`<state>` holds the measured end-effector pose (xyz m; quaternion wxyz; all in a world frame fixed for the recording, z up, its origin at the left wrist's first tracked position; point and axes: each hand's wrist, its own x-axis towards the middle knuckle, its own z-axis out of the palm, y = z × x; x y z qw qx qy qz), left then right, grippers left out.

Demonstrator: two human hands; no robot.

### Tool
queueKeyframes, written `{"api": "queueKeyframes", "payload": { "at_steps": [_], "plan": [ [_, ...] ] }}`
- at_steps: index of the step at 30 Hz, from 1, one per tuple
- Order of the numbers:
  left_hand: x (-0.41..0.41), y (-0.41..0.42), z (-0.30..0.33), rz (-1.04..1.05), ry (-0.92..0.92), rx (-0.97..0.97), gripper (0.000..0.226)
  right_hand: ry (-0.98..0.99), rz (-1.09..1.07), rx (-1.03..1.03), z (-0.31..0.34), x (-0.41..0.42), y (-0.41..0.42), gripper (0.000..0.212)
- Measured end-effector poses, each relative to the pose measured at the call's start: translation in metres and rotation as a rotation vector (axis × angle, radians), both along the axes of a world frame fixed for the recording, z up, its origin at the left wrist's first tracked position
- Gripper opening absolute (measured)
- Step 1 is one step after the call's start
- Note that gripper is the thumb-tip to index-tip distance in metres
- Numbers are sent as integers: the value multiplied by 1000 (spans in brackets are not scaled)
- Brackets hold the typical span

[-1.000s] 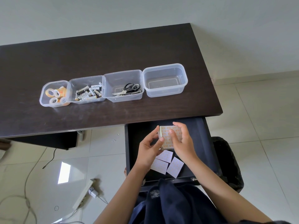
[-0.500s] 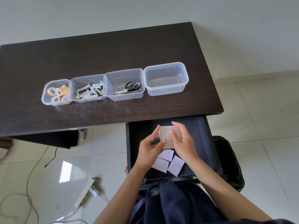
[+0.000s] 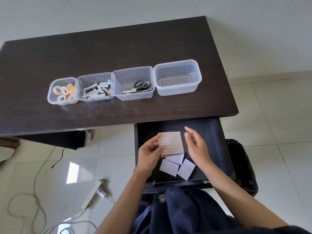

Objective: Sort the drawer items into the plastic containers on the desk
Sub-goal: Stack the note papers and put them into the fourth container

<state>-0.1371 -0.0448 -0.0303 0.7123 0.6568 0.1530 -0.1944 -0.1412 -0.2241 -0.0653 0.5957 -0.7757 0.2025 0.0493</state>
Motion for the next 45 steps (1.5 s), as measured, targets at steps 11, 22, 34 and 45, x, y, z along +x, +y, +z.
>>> {"api": "queueKeyframes", "payload": {
  "at_steps": [11,22,34,45],
  "plan": [
    [-12,33,4,197,50,44,38,333,513,-557,-92,-8,0,55],
    [-17,41,-2,240,87,60,36,294,585,-435,-96,-5,2,53],
    [-5,18,-6,167,80,86,37,15,193,-179,-27,-12,-21,30],
    [5,-15,7,-12,-32,-32,39,-105,170,-18,47,-3,-15,37]
  ]
}}
